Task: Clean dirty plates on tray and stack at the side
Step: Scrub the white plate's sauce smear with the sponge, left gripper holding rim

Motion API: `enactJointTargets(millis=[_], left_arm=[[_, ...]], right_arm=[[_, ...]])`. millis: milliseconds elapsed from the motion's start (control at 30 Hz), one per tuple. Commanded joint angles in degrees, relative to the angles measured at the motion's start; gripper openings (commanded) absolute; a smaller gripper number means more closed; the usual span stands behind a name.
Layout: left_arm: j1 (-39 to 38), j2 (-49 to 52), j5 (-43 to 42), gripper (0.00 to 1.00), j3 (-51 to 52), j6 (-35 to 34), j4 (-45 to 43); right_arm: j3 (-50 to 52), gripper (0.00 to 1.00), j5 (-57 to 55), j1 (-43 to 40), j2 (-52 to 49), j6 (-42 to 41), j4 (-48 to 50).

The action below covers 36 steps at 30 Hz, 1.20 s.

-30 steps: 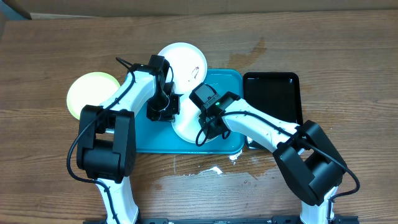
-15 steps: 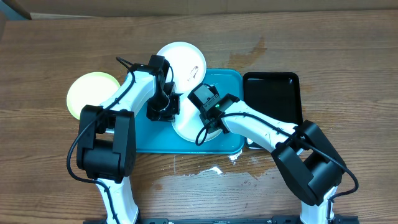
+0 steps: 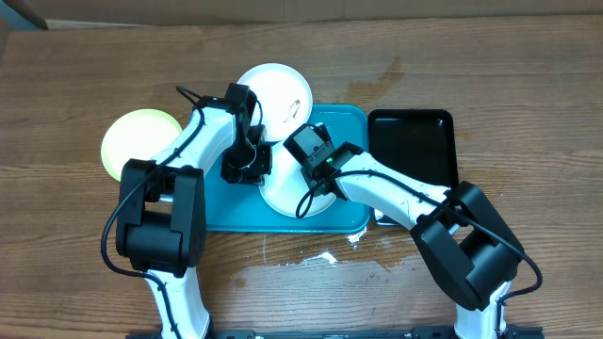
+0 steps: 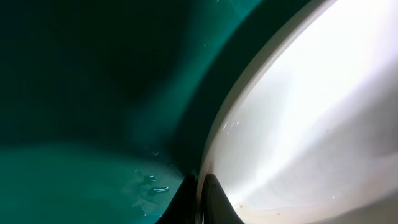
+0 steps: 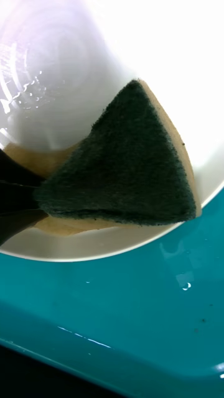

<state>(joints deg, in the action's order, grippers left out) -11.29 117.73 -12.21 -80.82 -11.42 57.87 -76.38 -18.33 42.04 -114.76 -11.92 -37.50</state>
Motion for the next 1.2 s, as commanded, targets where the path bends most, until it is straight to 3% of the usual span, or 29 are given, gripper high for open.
enactJointTargets(millis=[0,567,1167], left_arm=[[-0.52,-0.09,3.65,0.04,0.83,2.25,0.59],[-0.52,-0.09,3.65,0.04,0.83,2.25,0.81],[-0.52,-0.09,3.65,0.04,0.83,2.25,0.83]], right_arm=[[0.31,0.04,-1.33,-0.37,-0.46,0.04,1.07],[0.33,0.04,-0.87,-1.29,-0.46,0.0,3.43],[0.22,0.04,2.99,-1.29,-0.46,0.04,12.31]])
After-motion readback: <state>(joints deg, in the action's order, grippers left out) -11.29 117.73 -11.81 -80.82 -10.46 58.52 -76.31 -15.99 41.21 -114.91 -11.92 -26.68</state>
